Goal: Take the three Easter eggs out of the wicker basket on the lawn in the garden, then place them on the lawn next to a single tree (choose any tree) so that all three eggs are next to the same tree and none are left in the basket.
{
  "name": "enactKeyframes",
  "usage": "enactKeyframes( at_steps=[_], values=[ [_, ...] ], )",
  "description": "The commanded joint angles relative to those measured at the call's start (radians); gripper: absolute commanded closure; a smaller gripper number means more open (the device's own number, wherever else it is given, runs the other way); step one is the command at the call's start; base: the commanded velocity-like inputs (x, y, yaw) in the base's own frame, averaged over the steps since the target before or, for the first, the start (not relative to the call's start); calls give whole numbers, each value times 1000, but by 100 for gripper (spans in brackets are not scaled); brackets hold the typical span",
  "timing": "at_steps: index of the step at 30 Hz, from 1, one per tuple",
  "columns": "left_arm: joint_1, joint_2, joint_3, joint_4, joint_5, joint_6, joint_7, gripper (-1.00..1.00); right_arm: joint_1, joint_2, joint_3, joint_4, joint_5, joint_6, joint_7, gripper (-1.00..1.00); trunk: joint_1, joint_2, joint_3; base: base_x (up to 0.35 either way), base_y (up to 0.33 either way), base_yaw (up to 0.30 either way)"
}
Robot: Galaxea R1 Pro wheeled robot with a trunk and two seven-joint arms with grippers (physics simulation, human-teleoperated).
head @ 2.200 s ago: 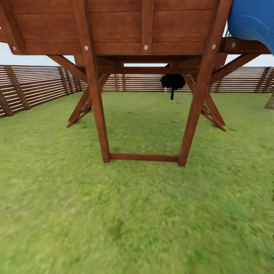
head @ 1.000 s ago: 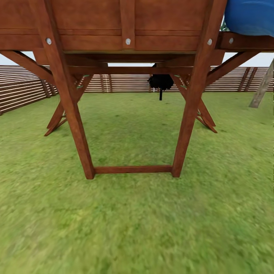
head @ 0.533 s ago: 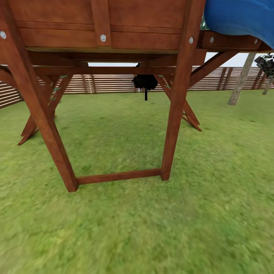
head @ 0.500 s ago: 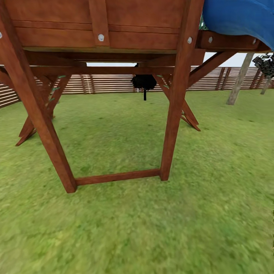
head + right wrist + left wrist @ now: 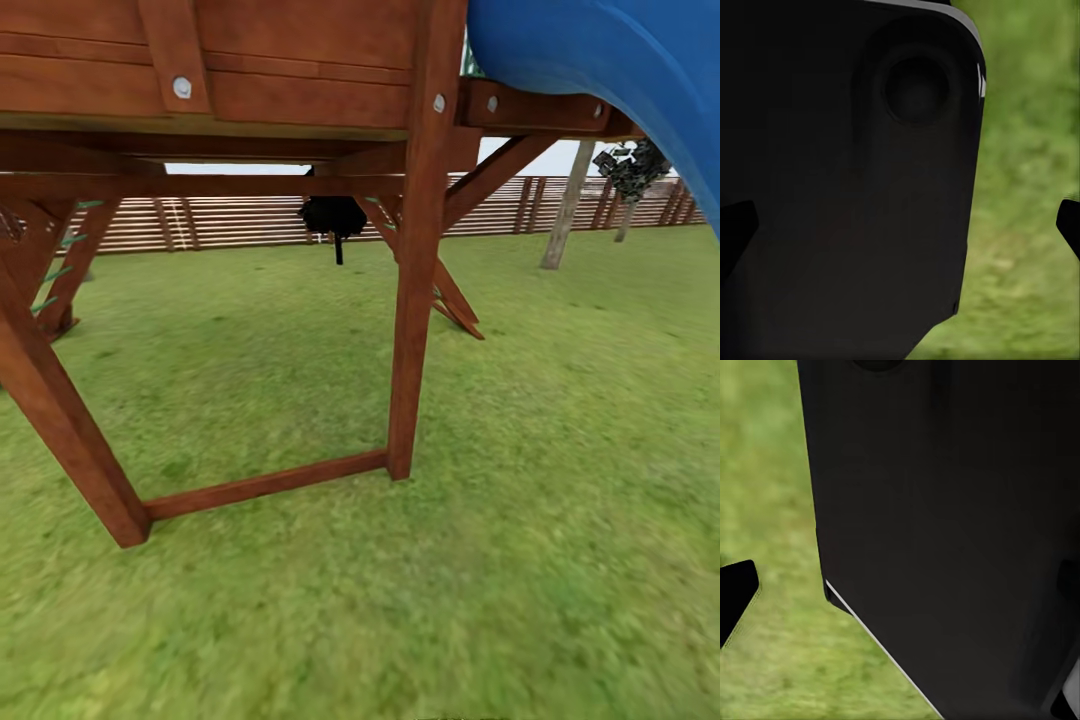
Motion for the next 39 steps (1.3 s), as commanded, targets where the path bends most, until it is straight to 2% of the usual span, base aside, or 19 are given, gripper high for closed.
enactKeyframes(
  at_steps=[1,14,39],
  values=[
    [0,0,1,0,1,-1,0,-100,-1,0,2,1,2,-3,0,-100,0,0,-1,8,0,-265],
    [0,0,1,0,1,-1,0,-100,-1,0,2,1,2,-3,0,-100,0,0,-1,1,37,-268],
    [0,0,1,0,1,-1,0,-100,-1,1,2,1,2,-3,0,-100,0,0,-1,6,224,-278]
  ],
)
